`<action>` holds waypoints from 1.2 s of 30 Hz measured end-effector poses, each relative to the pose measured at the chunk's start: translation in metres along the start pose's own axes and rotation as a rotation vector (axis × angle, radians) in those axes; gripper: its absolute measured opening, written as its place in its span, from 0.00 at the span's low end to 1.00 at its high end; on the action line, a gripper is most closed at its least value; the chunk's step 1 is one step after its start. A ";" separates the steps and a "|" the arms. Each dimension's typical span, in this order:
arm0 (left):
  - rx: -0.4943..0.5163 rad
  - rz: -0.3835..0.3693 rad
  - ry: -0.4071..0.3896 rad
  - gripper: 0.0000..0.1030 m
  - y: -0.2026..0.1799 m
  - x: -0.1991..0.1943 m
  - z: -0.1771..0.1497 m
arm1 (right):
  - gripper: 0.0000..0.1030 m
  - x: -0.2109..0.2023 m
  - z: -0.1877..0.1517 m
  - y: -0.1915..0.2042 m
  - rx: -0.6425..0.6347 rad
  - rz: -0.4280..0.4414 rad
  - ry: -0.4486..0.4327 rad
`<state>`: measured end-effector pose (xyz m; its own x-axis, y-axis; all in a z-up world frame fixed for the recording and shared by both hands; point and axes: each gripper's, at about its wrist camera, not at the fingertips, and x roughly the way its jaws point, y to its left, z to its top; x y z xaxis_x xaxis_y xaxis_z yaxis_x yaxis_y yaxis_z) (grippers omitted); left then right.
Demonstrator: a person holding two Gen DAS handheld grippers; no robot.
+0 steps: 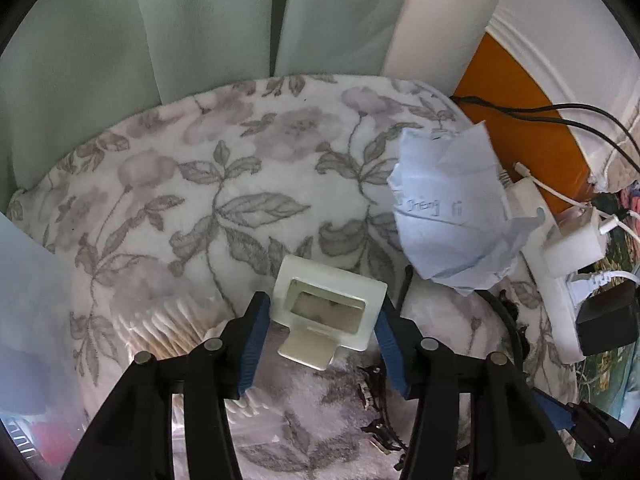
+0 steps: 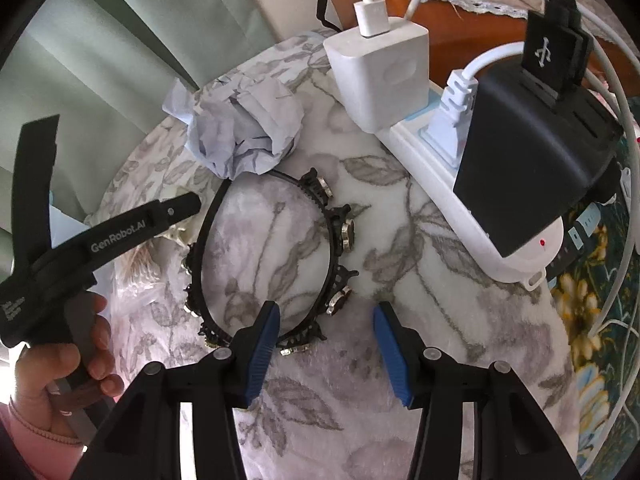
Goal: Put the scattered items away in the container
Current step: 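Grasp the white holder with the left gripper while the right gripper grasps the headband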
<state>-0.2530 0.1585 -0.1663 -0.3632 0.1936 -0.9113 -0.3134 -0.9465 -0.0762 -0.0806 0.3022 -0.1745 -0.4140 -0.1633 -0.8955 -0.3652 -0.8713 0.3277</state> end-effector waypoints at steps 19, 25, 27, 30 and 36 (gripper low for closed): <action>-0.076 -0.062 -0.069 0.52 0.009 -0.062 -0.029 | 0.32 -0.008 -0.002 0.004 -0.093 -0.111 -0.046; -0.126 -0.101 -0.070 0.52 0.018 -0.088 -0.047 | 0.24 -0.016 -0.013 0.000 -0.096 -0.101 -0.046; -0.137 -0.101 -0.083 0.52 0.021 -0.098 -0.055 | 0.22 -0.020 -0.017 0.000 -0.092 -0.094 -0.041; -0.144 -0.107 -0.099 0.52 0.024 -0.112 -0.064 | 0.18 -0.030 -0.028 -0.002 -0.087 -0.072 -0.032; -0.149 -0.122 -0.136 0.52 0.030 -0.138 -0.079 | 0.16 -0.047 -0.047 -0.003 -0.094 -0.034 -0.026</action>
<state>-0.1429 0.0832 -0.0746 -0.4487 0.3319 -0.8297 -0.2332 -0.9398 -0.2499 -0.0205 0.2908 -0.1478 -0.4246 -0.1221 -0.8971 -0.3004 -0.9157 0.2668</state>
